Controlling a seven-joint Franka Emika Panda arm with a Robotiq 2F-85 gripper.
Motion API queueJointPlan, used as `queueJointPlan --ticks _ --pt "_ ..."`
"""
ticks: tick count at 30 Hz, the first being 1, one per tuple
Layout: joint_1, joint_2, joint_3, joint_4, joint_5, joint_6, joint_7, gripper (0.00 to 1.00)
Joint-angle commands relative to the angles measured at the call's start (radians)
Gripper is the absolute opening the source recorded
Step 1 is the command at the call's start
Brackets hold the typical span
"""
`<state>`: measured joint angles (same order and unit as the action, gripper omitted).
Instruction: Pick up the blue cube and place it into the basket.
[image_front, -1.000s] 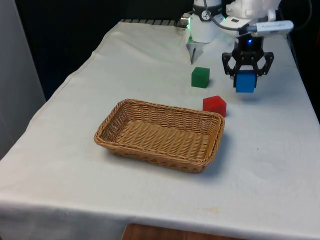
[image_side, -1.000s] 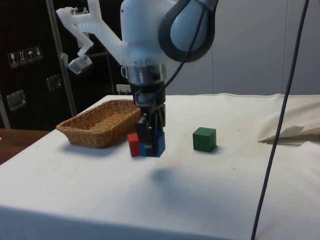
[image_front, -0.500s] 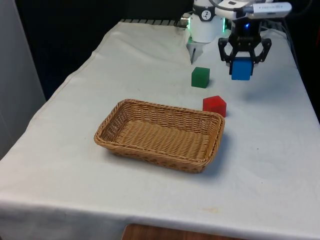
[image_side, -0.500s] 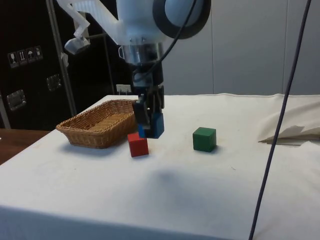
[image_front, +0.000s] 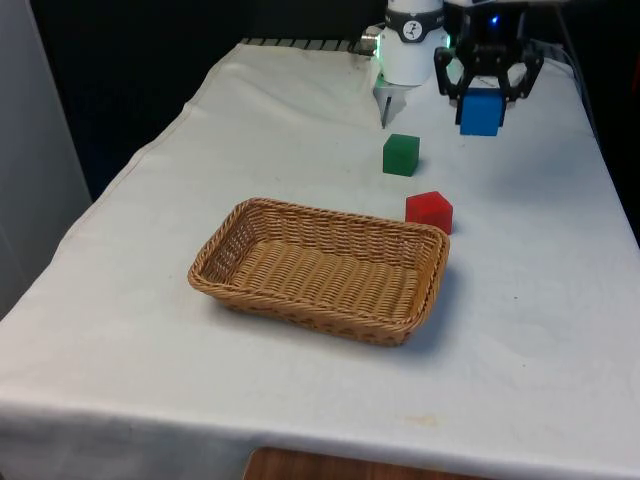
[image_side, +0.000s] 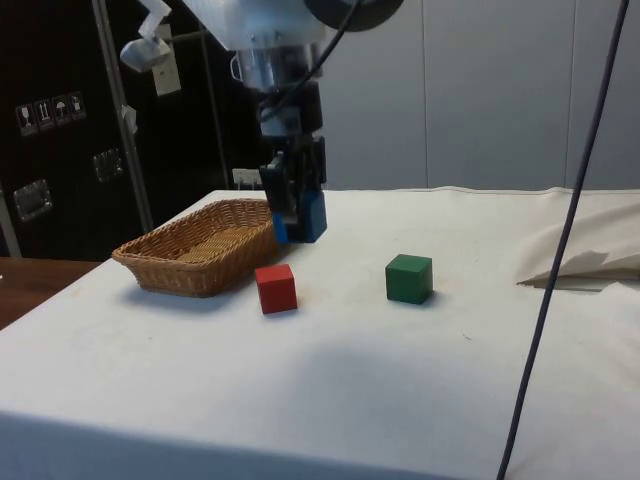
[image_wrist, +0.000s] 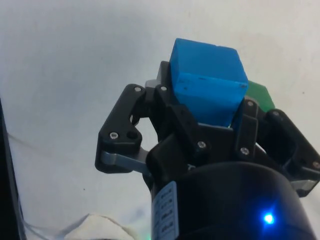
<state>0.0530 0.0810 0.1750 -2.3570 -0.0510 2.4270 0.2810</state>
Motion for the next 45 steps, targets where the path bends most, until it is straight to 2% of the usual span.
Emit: queueJointPlan --ticks 1,3,4,11,12,27,28,30,33,38,45 --pt "0.0 -0.011 -0.002 0.004 -0.009 -0.023 0.005 0.02" --pt "-0.001 -0.02 -0.002 0.009 -0.01 -0.038 0.005 0.02" --pt "0.0 -0.015 -0.001 0.006 -0.001 -0.026 0.0 0.02" --pt "-0.001 -0.059 -0.005 0.035 -0.014 -0.115 0.005 0.02" --pt "-0.001 -0.055 -0.004 0.033 -0.006 -0.104 0.0 0.02" --pt "-0.001 -0.121 -0.005 0.085 -0.015 -0.227 0.005 0.02" --pt "-0.001 -0.115 -0.005 0.079 -0.009 -0.212 0.0 0.02" --pt "-0.001 -0.127 -0.005 0.092 -0.016 -0.24 0.006 0.02" --pt "-0.004 -0.117 -0.009 0.119 -0.019 -0.26 0.006 0.02" --pt "-0.003 -0.107 -0.015 0.131 -0.01 -0.253 0.001 0.02" --pt "-0.01 -0.049 -0.031 0.184 -0.002 -0.26 -0.016 0.02"
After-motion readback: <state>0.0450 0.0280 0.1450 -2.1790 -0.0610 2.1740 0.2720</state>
